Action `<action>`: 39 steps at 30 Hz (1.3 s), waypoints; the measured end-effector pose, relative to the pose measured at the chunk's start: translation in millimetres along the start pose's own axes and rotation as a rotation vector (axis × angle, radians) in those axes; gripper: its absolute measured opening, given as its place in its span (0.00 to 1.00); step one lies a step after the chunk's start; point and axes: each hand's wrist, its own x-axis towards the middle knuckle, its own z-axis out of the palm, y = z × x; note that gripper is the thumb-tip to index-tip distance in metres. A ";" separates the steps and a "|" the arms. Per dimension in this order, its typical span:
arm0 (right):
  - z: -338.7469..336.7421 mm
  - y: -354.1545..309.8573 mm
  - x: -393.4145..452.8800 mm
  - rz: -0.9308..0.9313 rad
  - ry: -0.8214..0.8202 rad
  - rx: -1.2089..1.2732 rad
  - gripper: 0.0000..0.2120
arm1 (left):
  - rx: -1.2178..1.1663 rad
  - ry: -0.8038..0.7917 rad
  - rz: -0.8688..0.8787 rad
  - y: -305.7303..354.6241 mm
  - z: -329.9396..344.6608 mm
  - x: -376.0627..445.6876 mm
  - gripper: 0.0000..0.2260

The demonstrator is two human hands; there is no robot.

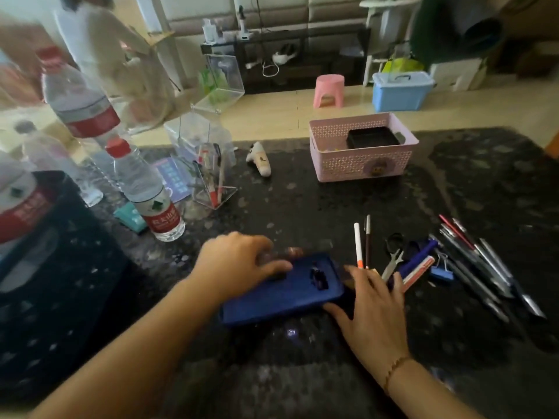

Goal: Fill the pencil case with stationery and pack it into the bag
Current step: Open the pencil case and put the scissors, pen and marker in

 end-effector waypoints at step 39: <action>-17.0 -64.2 75.7 -0.711 -0.537 -0.201 0.50 | -0.759 -0.007 -0.224 -35.6 100.3 -64.4 0.62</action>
